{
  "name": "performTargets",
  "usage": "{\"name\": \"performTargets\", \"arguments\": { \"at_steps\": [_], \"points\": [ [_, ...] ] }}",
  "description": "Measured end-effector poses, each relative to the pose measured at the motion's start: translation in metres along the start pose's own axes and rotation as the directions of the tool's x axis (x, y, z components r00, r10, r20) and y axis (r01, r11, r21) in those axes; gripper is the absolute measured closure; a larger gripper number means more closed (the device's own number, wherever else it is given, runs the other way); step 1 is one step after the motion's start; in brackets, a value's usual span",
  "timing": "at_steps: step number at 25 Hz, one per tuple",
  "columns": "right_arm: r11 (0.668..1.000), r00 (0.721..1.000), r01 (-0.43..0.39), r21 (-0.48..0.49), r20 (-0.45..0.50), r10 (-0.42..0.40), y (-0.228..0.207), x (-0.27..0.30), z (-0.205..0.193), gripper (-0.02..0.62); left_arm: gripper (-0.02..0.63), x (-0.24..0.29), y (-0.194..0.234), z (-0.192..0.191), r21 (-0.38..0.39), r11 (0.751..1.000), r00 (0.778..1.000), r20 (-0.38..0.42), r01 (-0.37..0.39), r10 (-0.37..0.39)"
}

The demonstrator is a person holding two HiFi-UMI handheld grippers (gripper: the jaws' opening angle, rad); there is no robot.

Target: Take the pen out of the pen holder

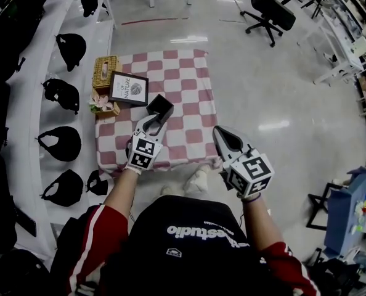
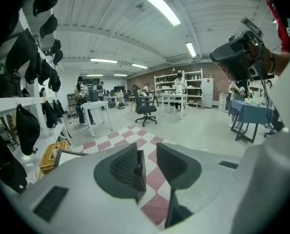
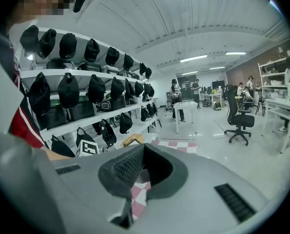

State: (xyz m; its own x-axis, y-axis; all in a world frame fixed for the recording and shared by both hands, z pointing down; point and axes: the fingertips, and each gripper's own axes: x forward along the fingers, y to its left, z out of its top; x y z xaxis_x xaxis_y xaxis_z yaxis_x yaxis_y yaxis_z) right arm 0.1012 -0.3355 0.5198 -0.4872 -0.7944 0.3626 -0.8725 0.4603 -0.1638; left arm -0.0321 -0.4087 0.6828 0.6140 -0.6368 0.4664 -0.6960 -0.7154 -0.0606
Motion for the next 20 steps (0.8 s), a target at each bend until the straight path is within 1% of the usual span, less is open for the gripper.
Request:
{"name": "performTargets", "arguments": {
  "at_steps": [8,20],
  "points": [
    [1.000,1.000,0.001,0.015,-0.014,-0.001,-0.007,0.008,-0.004,0.595,0.489,0.030,0.008,-0.034,0.008,1.000,0.995,-0.097,-0.015,0.015],
    [0.999,0.999,0.025,0.041,-0.048,-0.023,-0.025,0.008,-0.017,0.595,0.489,0.055,0.015,-0.061,-0.027,0.999,0.986,-0.162,-0.045,0.040]
  ]
}}
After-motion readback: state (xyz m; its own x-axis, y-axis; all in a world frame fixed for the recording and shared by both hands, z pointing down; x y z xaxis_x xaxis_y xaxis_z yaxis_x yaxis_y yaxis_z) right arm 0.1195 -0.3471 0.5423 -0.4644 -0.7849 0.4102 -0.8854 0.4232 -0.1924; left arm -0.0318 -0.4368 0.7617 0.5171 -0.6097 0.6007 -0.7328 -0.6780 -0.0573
